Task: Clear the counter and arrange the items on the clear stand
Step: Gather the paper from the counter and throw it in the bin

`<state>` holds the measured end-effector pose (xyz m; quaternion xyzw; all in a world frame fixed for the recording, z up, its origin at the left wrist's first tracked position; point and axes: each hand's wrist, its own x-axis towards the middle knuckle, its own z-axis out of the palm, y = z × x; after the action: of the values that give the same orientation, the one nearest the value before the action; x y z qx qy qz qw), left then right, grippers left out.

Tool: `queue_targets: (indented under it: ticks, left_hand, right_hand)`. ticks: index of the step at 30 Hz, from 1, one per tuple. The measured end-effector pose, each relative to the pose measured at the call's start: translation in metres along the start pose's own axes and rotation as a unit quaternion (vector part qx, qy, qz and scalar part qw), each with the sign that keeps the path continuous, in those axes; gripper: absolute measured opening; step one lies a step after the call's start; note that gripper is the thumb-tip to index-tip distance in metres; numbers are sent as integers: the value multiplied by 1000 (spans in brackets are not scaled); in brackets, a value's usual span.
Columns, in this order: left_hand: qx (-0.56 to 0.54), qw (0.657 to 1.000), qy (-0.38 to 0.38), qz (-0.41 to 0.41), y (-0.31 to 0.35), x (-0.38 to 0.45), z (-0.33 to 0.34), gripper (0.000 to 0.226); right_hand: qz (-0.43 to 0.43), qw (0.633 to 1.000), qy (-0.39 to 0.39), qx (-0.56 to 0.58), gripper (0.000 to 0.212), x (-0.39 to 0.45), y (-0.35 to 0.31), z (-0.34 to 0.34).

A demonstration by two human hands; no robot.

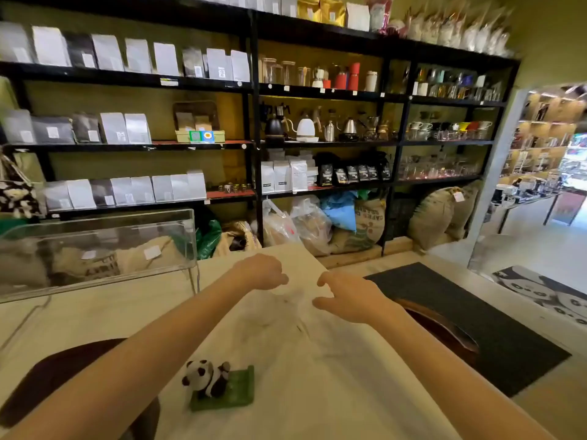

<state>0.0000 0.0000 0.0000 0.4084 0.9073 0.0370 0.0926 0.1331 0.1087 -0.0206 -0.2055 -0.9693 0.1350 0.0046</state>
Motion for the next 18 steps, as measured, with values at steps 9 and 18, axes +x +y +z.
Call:
queue_targets:
  ticks: [9,18]
  left_hand:
    - [46,998,-52,0,3,-8,43,35]
    - [44,997,62,-24,12,-34,48,25]
  right_hand:
    - [11,998,-42,-53,46,-7,10,35]
    - [-53,995,1,-87,31,-27,21,44]
